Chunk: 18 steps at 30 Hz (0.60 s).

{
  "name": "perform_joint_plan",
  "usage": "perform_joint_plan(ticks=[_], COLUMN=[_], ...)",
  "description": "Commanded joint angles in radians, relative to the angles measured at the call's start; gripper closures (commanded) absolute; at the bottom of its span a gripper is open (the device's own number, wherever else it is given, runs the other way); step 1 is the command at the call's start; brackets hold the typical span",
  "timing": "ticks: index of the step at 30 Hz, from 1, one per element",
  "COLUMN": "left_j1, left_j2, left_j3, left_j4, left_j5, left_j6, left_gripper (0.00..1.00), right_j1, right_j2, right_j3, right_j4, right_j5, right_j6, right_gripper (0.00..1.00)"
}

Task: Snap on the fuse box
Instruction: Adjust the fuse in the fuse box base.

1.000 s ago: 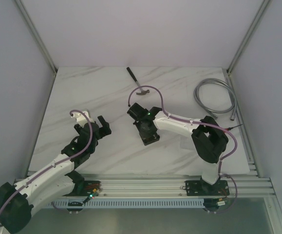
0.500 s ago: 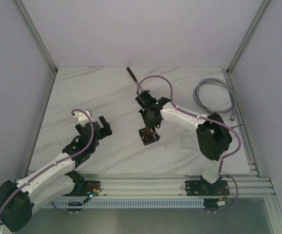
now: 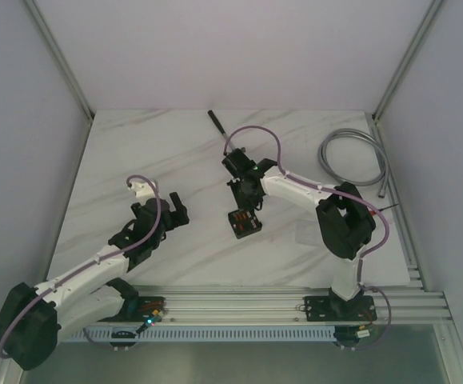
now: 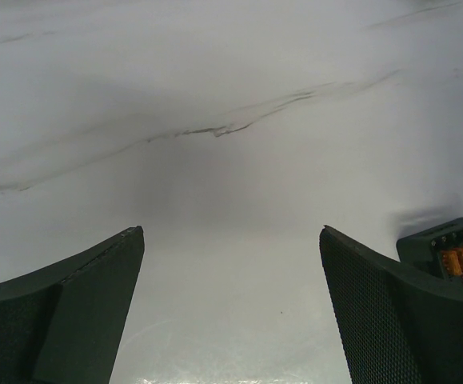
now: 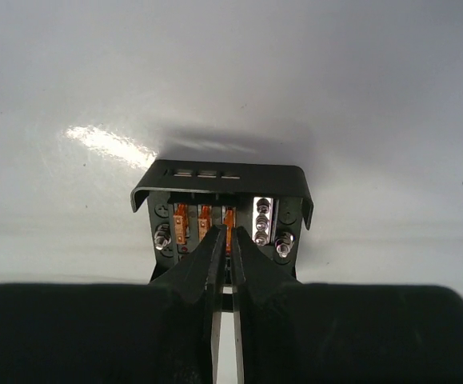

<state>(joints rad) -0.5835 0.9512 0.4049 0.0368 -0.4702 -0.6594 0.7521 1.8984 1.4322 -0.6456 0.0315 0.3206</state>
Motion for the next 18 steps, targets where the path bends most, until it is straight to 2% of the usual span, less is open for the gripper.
perform_joint_plan(ticks=[1,14,18], left_j1=[0.003,0.004,0.003], left_j2=[0.010,0.011,0.011], left_j3=[0.035,0.036,0.034], left_j4=[0.026,0.028,0.026], left_j5=[0.019,0.020,0.020], left_j6=[0.020,0.024,0.025], left_gripper=[0.00,0.00,0.00], right_j1=[-0.004,-0.005,-0.004], right_j2=[0.028,0.097,0.138], right_j3=[0.029,0.025,0.005], right_j4=[-0.023,-0.091,-0.120], right_j5=[-0.022,-0.012,-0.004], right_j6=[-0.010,-0.016,-0.023], right_gripper=[0.87,1.00,1.00])
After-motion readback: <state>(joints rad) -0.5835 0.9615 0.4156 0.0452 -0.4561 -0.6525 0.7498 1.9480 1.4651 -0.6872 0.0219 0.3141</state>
